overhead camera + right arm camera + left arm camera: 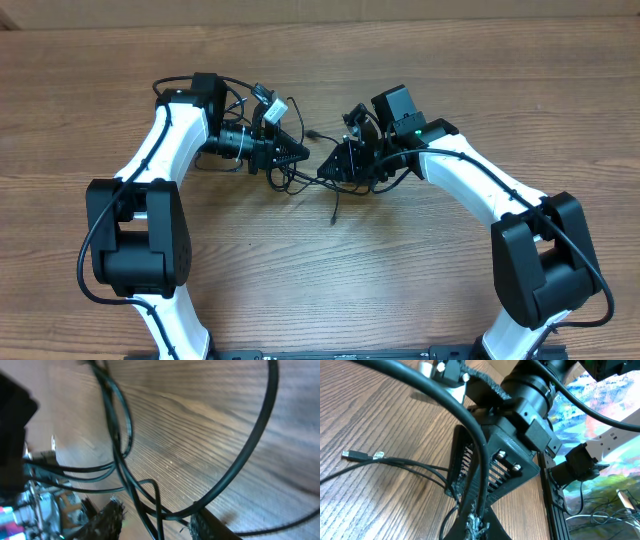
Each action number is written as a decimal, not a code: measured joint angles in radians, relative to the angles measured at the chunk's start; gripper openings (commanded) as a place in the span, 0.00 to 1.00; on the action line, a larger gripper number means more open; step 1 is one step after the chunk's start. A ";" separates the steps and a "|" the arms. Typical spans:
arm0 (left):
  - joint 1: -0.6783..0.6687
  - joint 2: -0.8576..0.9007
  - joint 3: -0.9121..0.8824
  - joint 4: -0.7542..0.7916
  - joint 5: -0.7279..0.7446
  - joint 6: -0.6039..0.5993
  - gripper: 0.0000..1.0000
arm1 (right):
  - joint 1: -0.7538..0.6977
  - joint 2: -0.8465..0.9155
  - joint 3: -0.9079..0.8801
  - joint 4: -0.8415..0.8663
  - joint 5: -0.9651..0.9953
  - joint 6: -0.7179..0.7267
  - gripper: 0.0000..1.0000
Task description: Untangle cables
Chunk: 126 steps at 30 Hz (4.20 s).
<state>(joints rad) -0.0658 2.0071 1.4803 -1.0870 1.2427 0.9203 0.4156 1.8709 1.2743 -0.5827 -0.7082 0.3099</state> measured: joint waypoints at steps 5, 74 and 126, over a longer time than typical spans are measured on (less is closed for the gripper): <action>0.000 0.000 0.000 -0.006 0.003 0.000 0.04 | -0.001 0.000 0.001 0.052 0.041 -0.063 0.64; -0.169 0.000 0.000 -0.114 0.108 0.165 0.04 | -0.030 0.069 -0.104 0.380 -0.225 -0.228 0.27; -0.150 0.000 0.003 0.305 -0.317 -0.510 0.04 | -0.073 0.070 -0.104 0.343 -0.169 -0.125 0.04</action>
<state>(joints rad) -0.2153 2.0068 1.4837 -0.7822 0.9260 0.4103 0.3424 1.9408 1.1702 -0.2401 -0.8776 0.1852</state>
